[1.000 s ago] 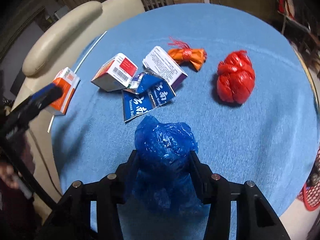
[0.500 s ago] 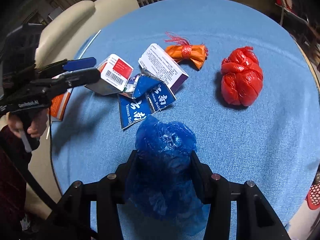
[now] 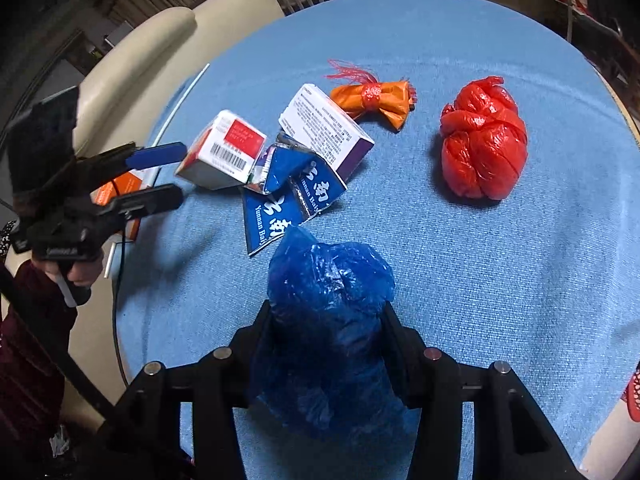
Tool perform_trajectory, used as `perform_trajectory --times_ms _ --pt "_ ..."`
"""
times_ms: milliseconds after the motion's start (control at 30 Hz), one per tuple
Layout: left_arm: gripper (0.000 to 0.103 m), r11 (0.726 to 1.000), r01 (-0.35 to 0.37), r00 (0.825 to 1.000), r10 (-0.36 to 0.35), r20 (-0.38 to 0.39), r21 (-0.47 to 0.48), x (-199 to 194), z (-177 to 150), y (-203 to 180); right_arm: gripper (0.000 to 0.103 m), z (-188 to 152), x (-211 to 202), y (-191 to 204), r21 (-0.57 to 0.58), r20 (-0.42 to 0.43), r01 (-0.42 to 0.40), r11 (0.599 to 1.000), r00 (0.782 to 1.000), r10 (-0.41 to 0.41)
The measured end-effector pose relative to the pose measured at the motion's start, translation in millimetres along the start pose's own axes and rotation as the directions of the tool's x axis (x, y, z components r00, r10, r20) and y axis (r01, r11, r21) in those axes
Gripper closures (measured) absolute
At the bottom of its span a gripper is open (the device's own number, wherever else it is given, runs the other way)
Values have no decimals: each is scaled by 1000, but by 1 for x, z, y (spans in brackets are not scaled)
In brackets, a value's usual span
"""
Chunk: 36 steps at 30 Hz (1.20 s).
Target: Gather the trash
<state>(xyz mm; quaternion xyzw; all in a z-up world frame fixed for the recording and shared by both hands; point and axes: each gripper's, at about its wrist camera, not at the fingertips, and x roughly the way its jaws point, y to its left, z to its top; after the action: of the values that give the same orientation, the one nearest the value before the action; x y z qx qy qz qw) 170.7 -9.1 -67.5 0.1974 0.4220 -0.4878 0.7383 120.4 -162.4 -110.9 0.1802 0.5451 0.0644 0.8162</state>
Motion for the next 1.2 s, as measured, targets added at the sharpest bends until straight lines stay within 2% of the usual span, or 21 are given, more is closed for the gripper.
perform_trajectory --times_ms 67,167,233,367,533,633,800,933,967,1033,1067,1200 --pt "29 997 -75 997 75 16 17 -7 5 0 49 1 3 -2 0 -7 -6 1000 1000 6" --pt "29 993 -112 994 112 -6 26 -7 17 7 49 2 6 -3 -4 -20 -16 1000 1000 15" --pt "29 994 -105 994 106 -26 35 -3 21 9 49 1 6 -4 1 -20 -30 1000 999 30" --pt "29 988 -96 988 110 -112 123 15 26 6 49 1 5 -10 25 -20 -69 997 997 70" --pt "29 967 -71 980 114 -165 246 25 29 1 49 1 4 -10 15 -33 -94 996 995 94" --pt "29 958 -70 975 125 -184 277 29 32 4 49 4 5 -14 23 -43 -108 994 993 109" --pt "29 959 -26 966 96 -240 282 45 36 10 49 7 3 -20 36 -47 -124 992 991 126" --pt "29 964 -27 969 90 -230 264 48 29 8 49 7 1 -23 53 -44 -144 988 988 147" --pt "29 971 -31 973 83 -216 237 46 28 10 49 8 0 -24 55 -44 -148 988 988 150" --pt "38 986 -28 980 60 -192 165 41 27 19 49 9 -2 -25 49 -44 -149 988 988 151" --pt "40 993 -39 982 59 -178 115 38 25 22 49 8 -3 -26 44 -41 -148 988 988 150" --pt "46 993 -121 984 119 -134 -12 30 12 24 49 3 -7 -22 23 -27 -142 990 989 142"
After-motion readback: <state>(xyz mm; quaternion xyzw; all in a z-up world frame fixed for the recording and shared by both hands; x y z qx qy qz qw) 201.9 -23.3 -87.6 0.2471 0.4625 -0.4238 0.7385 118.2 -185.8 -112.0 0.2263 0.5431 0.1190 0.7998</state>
